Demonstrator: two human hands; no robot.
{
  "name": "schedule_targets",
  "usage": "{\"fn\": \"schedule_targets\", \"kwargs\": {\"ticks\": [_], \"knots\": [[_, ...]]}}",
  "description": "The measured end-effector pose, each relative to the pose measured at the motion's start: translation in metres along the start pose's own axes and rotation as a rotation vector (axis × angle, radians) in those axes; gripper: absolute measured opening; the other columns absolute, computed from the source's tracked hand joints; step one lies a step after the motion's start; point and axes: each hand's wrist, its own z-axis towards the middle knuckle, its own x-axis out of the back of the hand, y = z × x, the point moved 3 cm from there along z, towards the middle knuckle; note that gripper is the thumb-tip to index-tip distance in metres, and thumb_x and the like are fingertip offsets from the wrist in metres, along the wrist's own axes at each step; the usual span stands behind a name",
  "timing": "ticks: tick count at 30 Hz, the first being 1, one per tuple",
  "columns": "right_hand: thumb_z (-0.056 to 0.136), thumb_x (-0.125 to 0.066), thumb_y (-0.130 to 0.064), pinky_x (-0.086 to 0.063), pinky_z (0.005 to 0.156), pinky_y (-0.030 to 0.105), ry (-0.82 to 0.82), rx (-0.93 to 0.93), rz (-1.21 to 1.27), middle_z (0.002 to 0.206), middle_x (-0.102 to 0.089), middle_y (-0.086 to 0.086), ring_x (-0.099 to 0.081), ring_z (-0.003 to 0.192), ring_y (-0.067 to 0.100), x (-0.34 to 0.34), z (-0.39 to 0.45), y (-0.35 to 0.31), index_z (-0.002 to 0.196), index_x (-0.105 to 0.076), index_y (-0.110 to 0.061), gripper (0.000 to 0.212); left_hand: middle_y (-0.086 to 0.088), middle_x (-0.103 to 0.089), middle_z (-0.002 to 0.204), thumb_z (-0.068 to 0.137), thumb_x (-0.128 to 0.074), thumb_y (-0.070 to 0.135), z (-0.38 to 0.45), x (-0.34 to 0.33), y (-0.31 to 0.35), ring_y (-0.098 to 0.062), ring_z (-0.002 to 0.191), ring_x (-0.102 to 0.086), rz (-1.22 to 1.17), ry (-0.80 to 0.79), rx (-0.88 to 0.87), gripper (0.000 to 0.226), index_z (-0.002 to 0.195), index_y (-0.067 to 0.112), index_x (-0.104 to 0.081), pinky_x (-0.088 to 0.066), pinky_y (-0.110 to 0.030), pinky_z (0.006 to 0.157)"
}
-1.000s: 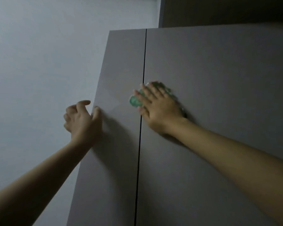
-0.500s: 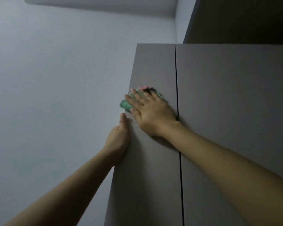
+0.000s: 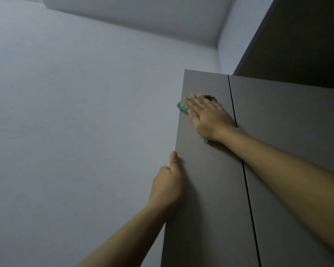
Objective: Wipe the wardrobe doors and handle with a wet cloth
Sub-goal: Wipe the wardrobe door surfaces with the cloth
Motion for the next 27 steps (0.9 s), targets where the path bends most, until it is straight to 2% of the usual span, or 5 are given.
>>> {"fn": "schedule_targets", "kwargs": {"ticks": [5,10,15,21,27], "knots": [[0.103,-0.010,-0.043,0.003,0.120,0.038,0.048,-0.270,-0.012,0.161,0.000,-0.003,0.000,0.148,0.020,0.006,0.044,0.001,0.153,-0.004,-0.030,0.052,-0.018,-0.055,0.128,0.091,-0.005,0.064,0.003,0.000,-0.004,-0.029,0.116,-0.052,-0.012,-0.006,-0.025,0.086,0.124,0.002,-0.055,-0.037,-0.035,0.098],[0.103,-0.015,-0.041,0.003,0.118,0.035,0.019,0.076,-0.012,0.160,-0.002,-0.009,0.000,0.147,0.014,-0.002,0.011,0.000,0.152,-0.006,-0.033,0.050,-0.020,-0.053,0.131,0.093,-0.005,0.061,0.005,0.001,-0.003,-0.031,0.120,-0.050,0.030,0.017,-0.042,0.084,0.124,0.001,-0.055,-0.034,-0.033,0.098],[0.102,-0.011,-0.044,0.001,0.119,0.037,0.045,-0.372,0.015,0.161,-0.004,-0.004,-0.003,0.148,0.020,0.010,0.050,0.039,0.153,-0.007,-0.031,0.052,-0.021,-0.052,0.131,0.096,-0.007,0.057,-0.003,0.003,0.002,-0.031,0.121,-0.049,0.055,0.039,-0.055,0.079,0.123,0.000,-0.054,-0.032,-0.030,0.091],[0.096,-0.011,-0.047,0.001,0.119,0.034,0.051,0.157,0.007,0.160,-0.007,-0.008,-0.004,0.147,0.013,-0.005,-0.055,0.002,0.152,-0.010,-0.034,0.057,-0.024,-0.049,0.135,0.098,-0.007,0.054,-0.005,0.004,0.006,-0.033,0.124,-0.046,0.103,0.053,-0.024,0.079,0.125,-0.004,-0.054,-0.033,-0.033,0.100],[0.104,-0.014,-0.040,0.001,0.119,0.037,0.030,-0.483,0.000,0.161,-0.003,-0.003,-0.002,0.148,0.019,0.015,-0.029,0.108,0.153,-0.007,-0.030,0.051,-0.024,-0.054,0.127,0.098,-0.009,0.056,-0.009,0.004,0.005,-0.035,0.120,-0.049,0.127,0.081,-0.012,0.077,0.117,-0.001,-0.058,-0.035,-0.035,0.092]]}}
